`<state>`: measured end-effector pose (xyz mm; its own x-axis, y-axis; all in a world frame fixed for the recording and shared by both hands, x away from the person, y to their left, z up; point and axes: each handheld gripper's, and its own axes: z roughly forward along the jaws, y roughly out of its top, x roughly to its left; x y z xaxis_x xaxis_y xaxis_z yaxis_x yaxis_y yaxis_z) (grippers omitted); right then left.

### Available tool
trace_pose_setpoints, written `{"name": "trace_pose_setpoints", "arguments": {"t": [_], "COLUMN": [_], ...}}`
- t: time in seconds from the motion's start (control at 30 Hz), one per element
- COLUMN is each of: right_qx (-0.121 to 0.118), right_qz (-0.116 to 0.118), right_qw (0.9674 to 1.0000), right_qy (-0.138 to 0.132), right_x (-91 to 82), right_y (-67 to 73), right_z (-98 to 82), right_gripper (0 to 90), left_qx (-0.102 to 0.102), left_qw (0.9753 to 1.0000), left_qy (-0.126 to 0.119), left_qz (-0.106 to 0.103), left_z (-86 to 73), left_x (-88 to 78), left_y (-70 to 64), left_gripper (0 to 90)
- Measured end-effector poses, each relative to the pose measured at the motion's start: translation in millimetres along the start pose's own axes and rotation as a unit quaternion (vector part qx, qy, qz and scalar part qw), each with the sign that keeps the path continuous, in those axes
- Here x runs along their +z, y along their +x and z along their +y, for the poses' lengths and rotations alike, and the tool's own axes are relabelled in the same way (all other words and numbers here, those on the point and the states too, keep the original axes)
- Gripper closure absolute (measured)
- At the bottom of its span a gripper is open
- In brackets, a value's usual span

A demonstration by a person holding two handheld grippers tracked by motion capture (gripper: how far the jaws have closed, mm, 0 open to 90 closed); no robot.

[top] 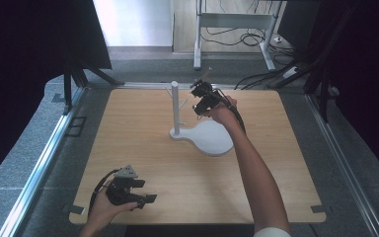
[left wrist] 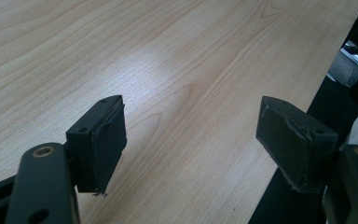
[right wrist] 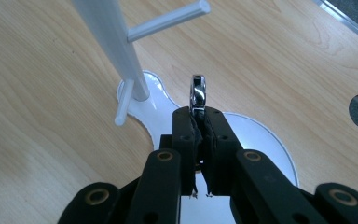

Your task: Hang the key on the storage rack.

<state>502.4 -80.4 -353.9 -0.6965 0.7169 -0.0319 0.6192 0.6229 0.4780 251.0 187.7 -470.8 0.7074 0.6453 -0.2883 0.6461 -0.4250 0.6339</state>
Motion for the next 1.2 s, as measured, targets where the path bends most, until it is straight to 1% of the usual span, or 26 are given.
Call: {"name": "trace_pose_setpoints", "arguments": {"t": [0.17, 0.47, 0.63, 0.8, 0.87, 1.07, 1.2], "right_qx": [0.006, 0.011, 0.013, 0.014, 0.016, 0.019, 0.016], "right_qz": [0.0, -0.002, -0.001, -0.007, -0.01, -0.007, -0.004], "right_qw": [1.0, 0.9999, 0.9999, 0.9999, 0.9998, 0.9998, 0.9998], "right_qy": [-0.007, -0.004, -0.007, -0.003, -0.005, -0.007, -0.009], "right_x": [-0.2, 2.7, 5.2, 7.6, 7.8, 11.4, 13.2], "right_y": [-3.8, -11.1, -11.0, -12.2, -13.5, -13.2, -11.2], "right_z": [4.7, 13.3, 17.5, 21.4, 23.7, 28.6, 32.2], "right_gripper": [84.8, 84.7, 84.7, 84.7, 84.7, 84.8, 84.8], "left_qx": [-0.001, -0.002, -0.001, -0.002, -0.002, -0.001, -0.003], "left_qw": [1.0, 1.0, 1.0, 1.0, 1.0, 1.0, 1.0], "left_qy": [-0.002, -0.005, -0.005, -0.005, -0.005, -0.005, -0.006], "left_qz": [0.0, 0.001, 0.001, 0.0, 0.0, 0.0, 0.001], "left_z": [-0.3, -0.6, -0.9, -0.7, -0.6, -0.7, -1.1], "left_x": [-1.1, -5.0, -5.3, -5.1, -5.0, -5.5, -6.0], "left_y": [1.0, 2.0, 2.9, 2.2, 2.2, 2.7, 3.5], "left_gripper": [24.8, 24.7, 24.7, 24.7, 24.7, 24.7, 24.7]}}
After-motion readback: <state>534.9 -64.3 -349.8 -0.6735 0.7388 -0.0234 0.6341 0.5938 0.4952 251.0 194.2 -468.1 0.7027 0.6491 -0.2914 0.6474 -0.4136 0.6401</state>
